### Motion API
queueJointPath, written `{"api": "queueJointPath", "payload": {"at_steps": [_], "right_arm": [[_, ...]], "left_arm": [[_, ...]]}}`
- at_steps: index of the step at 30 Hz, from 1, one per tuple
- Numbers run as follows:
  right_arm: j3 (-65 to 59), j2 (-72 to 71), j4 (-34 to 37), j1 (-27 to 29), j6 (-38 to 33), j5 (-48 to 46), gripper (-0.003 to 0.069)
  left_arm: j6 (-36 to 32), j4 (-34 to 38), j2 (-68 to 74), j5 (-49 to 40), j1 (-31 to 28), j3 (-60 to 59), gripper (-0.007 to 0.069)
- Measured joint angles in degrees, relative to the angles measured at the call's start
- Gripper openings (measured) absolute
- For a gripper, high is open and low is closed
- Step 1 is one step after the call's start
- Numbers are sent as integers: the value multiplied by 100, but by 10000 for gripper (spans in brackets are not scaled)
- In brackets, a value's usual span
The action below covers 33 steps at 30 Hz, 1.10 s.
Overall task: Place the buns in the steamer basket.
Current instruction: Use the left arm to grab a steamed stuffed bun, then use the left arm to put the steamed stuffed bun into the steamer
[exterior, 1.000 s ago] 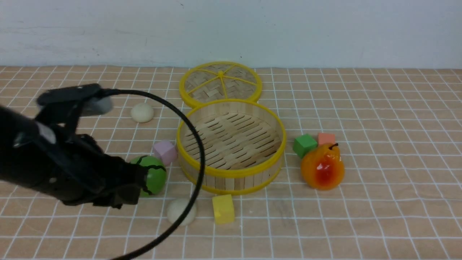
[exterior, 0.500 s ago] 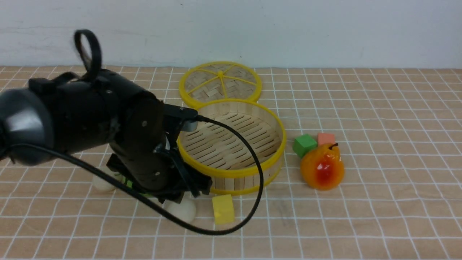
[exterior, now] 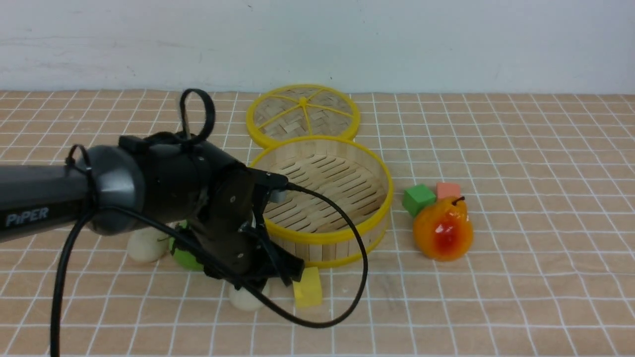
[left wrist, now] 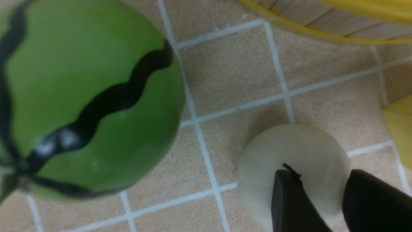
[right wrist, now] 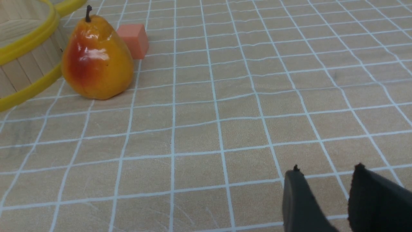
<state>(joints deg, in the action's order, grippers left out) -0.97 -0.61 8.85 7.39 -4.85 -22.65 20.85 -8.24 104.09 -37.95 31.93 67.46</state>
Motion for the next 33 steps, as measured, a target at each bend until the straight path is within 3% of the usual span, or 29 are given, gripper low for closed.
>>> {"api": "queueJointPath", "payload": {"at_steps": [7,12,15,21,26,33], "right_arm": [[0,0,0,0,0,0,241],[0,0,0,0,0,0,241],[0,0,0,0,0,0,241],[0,0,0,0,0,0,241],[0,0,0,0,0,0,241],[0,0,0,0,0,0,241]], "left_arm": [[0,12,69,139,0,7,205],[0,43,69,-73,0,85,-1],[-6,43,69,-354,0,267,-13],[-300,312,69,-1239,0,1812,-13],[-349,720,366,-845,47,3009,-13],[-154,741,1564,-571,69,3964,0]]}}
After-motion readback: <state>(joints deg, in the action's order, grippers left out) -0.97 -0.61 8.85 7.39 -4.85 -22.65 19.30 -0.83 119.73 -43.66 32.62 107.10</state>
